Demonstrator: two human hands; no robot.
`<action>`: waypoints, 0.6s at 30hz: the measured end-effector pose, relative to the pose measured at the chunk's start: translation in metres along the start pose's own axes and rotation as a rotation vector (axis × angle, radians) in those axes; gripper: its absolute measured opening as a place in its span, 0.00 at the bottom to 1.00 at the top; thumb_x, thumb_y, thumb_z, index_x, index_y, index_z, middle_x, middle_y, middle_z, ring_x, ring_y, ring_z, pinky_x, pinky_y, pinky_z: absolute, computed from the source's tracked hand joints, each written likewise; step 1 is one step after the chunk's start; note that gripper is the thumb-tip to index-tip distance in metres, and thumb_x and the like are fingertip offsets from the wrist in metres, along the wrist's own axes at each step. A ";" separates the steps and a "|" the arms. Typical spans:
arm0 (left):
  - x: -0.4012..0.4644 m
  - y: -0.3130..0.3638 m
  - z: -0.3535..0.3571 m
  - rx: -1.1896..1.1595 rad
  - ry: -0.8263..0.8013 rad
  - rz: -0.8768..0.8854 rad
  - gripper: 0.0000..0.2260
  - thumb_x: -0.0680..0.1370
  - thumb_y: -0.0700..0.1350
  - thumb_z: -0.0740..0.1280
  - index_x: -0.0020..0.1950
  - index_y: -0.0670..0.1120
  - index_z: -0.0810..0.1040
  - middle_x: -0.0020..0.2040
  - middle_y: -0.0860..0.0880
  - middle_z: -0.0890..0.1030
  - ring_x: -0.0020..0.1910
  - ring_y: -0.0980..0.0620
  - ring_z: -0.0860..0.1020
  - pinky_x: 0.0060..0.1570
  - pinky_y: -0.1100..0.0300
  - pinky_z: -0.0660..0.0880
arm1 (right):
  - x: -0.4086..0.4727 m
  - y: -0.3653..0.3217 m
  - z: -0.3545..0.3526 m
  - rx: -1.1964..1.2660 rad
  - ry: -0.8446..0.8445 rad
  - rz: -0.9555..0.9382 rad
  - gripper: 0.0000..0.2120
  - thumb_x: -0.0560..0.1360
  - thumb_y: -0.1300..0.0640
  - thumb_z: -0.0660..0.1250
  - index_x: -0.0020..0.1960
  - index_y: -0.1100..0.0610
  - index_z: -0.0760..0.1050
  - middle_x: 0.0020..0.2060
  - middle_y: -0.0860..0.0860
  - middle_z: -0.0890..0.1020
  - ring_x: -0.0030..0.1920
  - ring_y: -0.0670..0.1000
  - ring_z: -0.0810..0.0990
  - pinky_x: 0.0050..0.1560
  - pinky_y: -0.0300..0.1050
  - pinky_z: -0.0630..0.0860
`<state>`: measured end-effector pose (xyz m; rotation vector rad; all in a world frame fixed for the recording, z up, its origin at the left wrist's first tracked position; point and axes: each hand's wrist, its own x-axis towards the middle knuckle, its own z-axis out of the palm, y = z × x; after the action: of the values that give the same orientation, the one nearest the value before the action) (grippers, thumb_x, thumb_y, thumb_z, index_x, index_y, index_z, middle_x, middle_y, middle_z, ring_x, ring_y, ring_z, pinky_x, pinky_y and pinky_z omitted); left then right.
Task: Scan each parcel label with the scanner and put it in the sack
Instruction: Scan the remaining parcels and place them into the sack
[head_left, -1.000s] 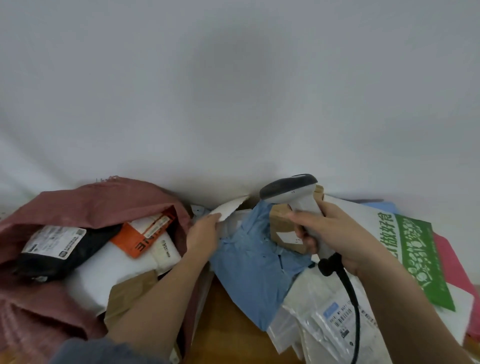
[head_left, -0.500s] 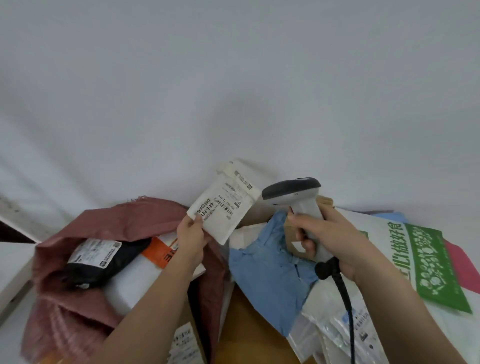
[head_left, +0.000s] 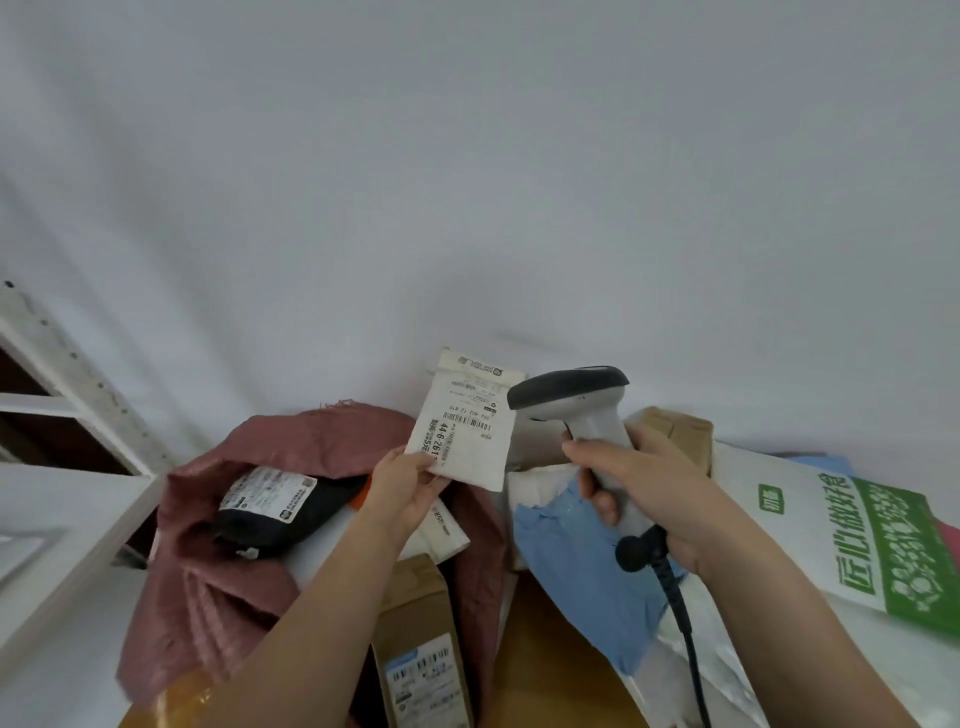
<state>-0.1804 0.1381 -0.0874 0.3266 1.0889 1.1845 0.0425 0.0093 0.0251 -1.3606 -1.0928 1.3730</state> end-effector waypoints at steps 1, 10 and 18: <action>-0.001 0.001 -0.002 0.001 -0.011 -0.014 0.20 0.78 0.25 0.54 0.68 0.35 0.66 0.63 0.34 0.76 0.56 0.38 0.78 0.43 0.46 0.78 | -0.001 -0.002 0.005 0.012 -0.010 0.001 0.09 0.77 0.54 0.69 0.43 0.59 0.75 0.29 0.53 0.78 0.24 0.47 0.69 0.26 0.38 0.70; -0.006 0.006 -0.011 -0.111 -0.038 0.025 0.20 0.77 0.24 0.48 0.62 0.38 0.69 0.67 0.34 0.72 0.66 0.33 0.72 0.63 0.36 0.70 | -0.015 -0.017 0.032 0.017 -0.077 0.010 0.09 0.77 0.56 0.68 0.41 0.59 0.72 0.28 0.53 0.75 0.23 0.47 0.68 0.25 0.38 0.67; -0.010 0.017 -0.019 -0.223 0.021 0.070 0.23 0.77 0.24 0.48 0.64 0.42 0.70 0.69 0.37 0.72 0.67 0.33 0.71 0.60 0.35 0.71 | -0.026 -0.028 0.041 0.013 -0.089 -0.023 0.10 0.77 0.58 0.67 0.40 0.60 0.72 0.27 0.53 0.73 0.22 0.47 0.66 0.23 0.37 0.67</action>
<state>-0.2060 0.1303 -0.0794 0.1805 0.9592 1.3608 0.0013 -0.0099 0.0585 -1.2844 -1.1528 1.4332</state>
